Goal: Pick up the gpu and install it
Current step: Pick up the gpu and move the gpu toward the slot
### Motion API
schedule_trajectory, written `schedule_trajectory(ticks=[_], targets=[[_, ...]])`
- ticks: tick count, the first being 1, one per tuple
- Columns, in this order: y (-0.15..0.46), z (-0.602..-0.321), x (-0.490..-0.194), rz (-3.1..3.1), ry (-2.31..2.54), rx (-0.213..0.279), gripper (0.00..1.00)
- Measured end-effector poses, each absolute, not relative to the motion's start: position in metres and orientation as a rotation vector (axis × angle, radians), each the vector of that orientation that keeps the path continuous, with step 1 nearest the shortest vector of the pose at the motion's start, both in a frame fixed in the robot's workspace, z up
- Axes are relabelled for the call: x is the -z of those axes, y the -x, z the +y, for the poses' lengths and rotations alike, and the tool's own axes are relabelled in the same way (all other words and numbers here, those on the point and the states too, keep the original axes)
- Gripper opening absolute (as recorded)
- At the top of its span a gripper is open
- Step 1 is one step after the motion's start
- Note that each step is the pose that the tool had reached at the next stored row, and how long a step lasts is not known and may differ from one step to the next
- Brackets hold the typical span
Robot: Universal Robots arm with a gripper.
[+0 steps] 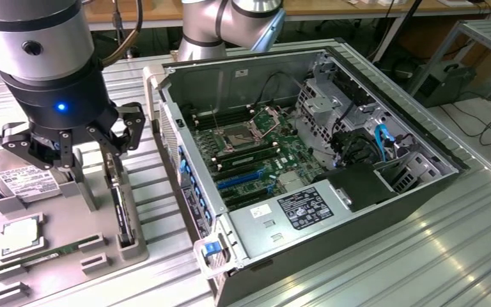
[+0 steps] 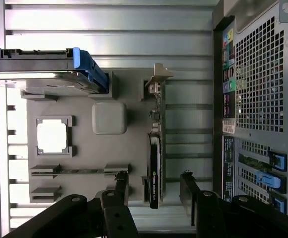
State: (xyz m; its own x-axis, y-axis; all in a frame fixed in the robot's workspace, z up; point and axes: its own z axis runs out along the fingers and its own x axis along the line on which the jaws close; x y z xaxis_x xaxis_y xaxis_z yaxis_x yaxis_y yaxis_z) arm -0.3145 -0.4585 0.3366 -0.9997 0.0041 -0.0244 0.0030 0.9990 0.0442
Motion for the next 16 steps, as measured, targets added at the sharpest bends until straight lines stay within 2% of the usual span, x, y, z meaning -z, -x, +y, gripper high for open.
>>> schedule_trajectory(ticks=[16], targets=[[0.3144,-0.4634,-0.3294,3.117,0.017,-0.069,0.55]])
